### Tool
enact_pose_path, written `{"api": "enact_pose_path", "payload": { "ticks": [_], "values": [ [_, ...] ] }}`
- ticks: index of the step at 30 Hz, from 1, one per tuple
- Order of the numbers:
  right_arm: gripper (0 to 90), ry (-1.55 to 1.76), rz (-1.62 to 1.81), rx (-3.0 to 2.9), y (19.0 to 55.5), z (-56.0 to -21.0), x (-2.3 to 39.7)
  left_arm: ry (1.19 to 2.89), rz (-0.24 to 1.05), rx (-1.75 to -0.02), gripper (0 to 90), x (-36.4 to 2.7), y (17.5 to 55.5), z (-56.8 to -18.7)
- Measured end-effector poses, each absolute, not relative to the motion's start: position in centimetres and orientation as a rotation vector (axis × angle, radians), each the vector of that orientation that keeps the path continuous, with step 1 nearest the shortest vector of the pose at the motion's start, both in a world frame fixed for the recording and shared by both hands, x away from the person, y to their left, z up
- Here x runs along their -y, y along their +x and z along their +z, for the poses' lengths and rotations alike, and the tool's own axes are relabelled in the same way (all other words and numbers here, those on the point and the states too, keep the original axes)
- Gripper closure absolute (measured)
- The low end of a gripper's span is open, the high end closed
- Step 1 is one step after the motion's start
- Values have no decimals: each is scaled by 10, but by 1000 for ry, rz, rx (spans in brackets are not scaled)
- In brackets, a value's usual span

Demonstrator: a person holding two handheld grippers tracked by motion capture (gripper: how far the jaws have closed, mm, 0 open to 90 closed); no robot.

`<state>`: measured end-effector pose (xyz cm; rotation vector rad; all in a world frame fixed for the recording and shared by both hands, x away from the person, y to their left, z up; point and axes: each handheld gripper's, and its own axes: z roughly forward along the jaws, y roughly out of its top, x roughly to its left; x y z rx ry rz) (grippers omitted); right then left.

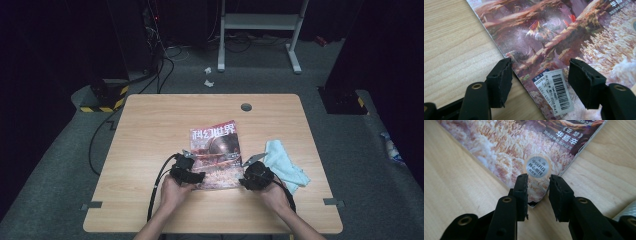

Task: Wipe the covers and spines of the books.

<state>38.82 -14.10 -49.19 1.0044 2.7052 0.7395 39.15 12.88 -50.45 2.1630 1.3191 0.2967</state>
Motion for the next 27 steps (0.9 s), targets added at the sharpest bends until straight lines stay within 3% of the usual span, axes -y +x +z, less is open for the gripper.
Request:
{"api": "enact_pose_path", "payload": {
  "ticks": [12,18,24,27],
  "values": [
    [693,942,763,-2748,370,-491,143,2180,290,-1294,382,-132,384,-504],
    [611,913,728,-2640,368,-480,156,2191,288,-1295,354,-130,385,-504],
    [570,1067,662,-2494,380,-471,204,2194,279,-1296,343,-129,386,-503],
    [622,1159,577,-2489,393,-481,227,2196,280,-1303,340,-128,387,-503]
  ]
}}
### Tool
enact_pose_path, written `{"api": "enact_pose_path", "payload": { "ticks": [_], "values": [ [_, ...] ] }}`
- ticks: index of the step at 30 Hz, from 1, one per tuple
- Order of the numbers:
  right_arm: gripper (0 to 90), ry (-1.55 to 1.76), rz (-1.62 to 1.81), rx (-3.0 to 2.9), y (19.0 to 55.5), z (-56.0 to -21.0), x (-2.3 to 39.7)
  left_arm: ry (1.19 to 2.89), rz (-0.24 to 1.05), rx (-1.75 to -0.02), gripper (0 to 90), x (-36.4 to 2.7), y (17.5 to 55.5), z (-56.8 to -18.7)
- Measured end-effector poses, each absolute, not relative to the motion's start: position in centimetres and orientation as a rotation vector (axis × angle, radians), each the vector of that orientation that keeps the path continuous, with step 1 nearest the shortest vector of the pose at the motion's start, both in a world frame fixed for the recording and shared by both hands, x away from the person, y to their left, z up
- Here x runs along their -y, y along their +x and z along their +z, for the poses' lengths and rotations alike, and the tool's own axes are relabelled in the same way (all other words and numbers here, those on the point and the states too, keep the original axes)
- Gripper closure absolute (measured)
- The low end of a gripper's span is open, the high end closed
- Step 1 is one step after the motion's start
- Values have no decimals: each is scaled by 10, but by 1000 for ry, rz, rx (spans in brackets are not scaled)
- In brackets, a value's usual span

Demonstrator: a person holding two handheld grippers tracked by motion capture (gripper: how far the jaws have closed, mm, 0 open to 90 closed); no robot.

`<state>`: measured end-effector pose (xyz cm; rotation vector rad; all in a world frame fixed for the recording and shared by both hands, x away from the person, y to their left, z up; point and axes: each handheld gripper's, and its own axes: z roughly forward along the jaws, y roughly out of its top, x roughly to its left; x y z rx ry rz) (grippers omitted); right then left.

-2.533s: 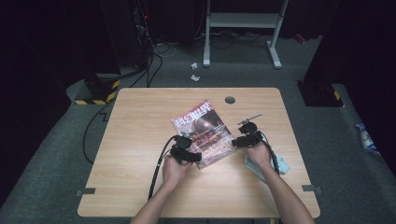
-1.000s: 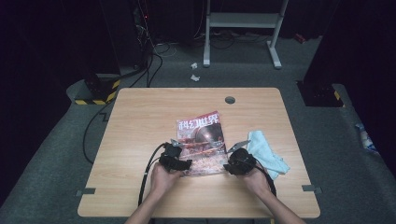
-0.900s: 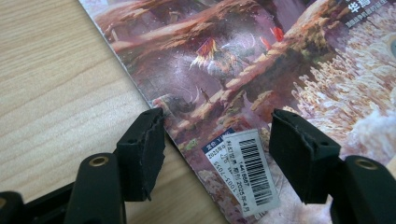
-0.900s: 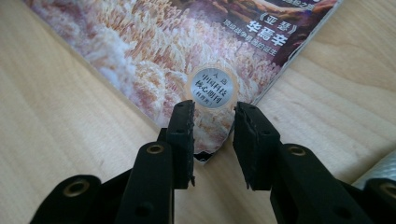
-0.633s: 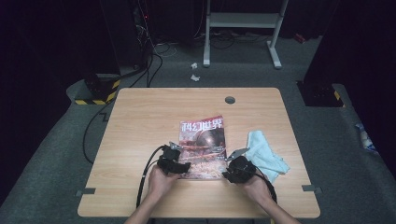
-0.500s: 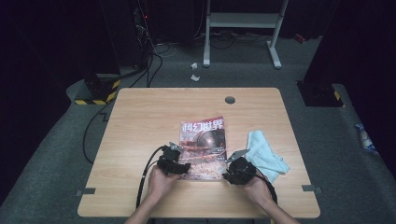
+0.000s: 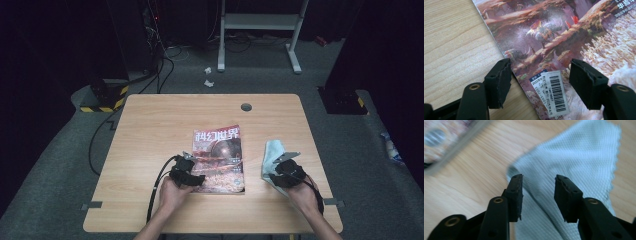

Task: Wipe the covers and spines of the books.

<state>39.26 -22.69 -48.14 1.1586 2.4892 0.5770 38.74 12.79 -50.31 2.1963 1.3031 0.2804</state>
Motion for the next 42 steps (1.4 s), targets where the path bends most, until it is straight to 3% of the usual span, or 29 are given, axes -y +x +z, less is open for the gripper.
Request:
{"api": "enact_pose_path", "payload": {
  "ticks": [6,18,22,29,42],
  "values": [
    [744,1190,594,-2497,412,-494,233,2203,274,-1307,340,-124,391,-502],
    [796,1128,656,-2488,456,-497,229,2191,276,-1317,340,-113,397,-503],
    [775,1126,648,-2476,463,-497,228,2202,273,-1311,329,-110,400,-502],
    [636,1268,754,-2380,449,-487,242,2189,335,-1266,301,-115,396,-496],
    [581,1376,902,-2282,414,-466,268,2010,363,-1230,324,-153,382,-477]
  ]
}}
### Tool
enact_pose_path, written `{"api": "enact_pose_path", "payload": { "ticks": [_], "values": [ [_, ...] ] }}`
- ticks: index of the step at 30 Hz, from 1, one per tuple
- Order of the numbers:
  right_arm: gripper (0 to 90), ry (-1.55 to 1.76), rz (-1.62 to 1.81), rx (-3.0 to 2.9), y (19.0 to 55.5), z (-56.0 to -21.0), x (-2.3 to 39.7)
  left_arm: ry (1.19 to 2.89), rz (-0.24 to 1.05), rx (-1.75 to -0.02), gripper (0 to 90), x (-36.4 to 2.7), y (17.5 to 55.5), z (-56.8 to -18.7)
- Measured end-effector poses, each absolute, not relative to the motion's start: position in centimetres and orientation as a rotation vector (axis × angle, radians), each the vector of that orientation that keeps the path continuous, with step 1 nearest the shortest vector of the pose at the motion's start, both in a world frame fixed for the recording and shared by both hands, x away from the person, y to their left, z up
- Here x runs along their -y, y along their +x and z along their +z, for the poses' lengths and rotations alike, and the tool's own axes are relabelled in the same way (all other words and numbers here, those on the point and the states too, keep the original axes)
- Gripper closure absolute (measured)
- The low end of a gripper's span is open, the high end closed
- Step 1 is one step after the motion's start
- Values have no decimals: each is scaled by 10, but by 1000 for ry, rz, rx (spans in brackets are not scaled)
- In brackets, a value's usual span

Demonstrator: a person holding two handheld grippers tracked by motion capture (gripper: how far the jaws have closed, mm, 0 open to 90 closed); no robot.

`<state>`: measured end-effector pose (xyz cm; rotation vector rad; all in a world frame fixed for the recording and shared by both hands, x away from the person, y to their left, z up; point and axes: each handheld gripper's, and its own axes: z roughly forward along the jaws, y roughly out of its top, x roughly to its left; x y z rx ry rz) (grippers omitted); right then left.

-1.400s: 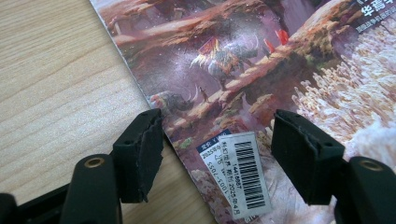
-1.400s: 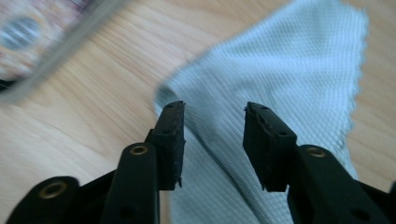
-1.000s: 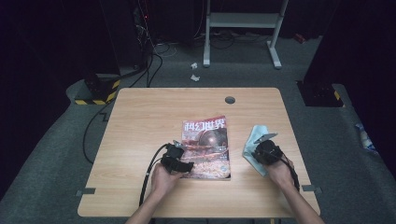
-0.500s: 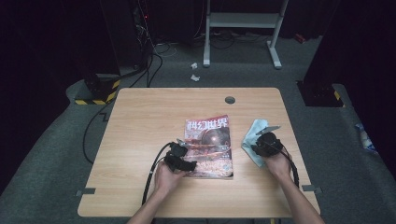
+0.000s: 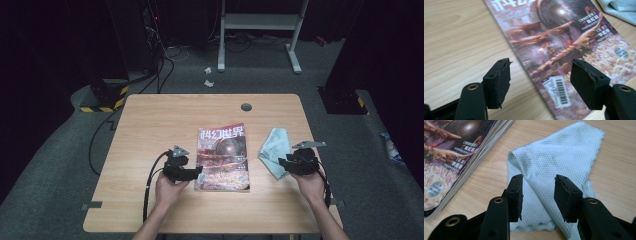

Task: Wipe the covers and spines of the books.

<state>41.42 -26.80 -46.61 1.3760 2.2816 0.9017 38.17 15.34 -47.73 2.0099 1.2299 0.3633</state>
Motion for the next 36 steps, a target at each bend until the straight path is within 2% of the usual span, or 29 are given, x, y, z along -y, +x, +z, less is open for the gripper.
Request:
{"api": "enact_pose_path", "payload": {
  "ticks": [13,36],
  "values": [
    [541,1411,982,-2223,391,-473,288,1918,380,-1293,323,-193,370,-480],
    [535,1496,991,-2160,366,-497,311,1872,446,-1361,329,-226,355,-499]
  ]
}}
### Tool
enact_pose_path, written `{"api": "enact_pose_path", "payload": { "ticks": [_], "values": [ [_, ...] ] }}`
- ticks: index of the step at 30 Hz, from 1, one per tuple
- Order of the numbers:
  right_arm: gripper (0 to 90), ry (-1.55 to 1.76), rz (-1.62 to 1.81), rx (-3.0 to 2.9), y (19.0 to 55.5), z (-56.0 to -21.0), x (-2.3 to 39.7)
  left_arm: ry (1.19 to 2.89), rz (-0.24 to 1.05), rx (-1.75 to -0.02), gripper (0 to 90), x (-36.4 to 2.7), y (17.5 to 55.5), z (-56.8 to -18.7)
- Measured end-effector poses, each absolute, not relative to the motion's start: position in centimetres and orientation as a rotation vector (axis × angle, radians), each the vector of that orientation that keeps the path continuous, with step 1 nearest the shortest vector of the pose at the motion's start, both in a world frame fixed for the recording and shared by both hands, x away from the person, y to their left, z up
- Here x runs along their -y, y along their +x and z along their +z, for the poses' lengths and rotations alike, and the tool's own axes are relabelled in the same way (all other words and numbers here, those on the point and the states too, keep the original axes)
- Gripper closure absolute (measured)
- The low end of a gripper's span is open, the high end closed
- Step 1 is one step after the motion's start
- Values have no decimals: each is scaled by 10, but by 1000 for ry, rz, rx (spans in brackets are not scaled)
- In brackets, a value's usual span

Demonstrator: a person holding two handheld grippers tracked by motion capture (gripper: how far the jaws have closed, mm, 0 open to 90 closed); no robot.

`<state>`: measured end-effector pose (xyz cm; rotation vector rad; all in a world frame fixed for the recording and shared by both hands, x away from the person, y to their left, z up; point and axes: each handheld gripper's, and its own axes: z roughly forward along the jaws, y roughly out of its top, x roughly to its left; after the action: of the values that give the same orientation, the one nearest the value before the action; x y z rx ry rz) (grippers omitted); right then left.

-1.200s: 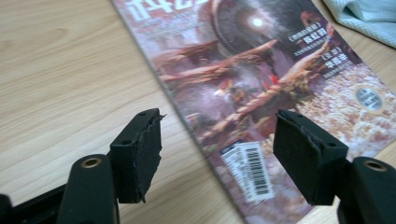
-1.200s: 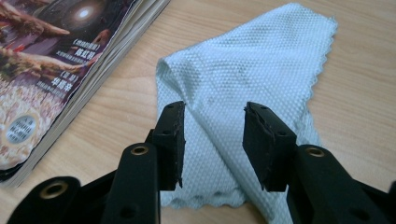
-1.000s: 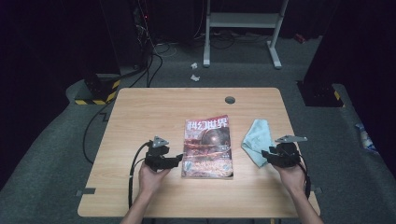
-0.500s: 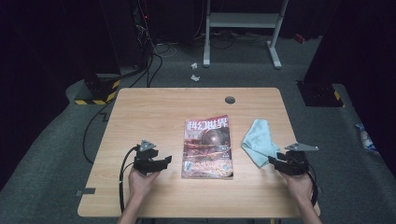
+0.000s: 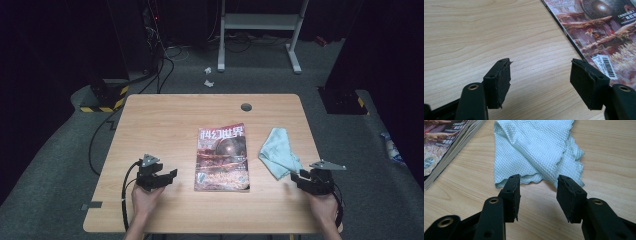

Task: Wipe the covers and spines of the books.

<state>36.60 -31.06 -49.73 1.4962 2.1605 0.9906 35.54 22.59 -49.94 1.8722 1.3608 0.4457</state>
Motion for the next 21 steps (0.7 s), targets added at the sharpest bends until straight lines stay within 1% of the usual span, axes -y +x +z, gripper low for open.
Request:
{"api": "enact_pose_path", "payload": {
  "ticks": [11,21],
  "values": [
    [523,1461,1033,-2121,354,-508,316,1836,507,-1379,326,-233,344,-509],
    [498,1457,999,-2084,347,-515,317,1815,561,-1406,324,-242,336,-517]
  ]
}}
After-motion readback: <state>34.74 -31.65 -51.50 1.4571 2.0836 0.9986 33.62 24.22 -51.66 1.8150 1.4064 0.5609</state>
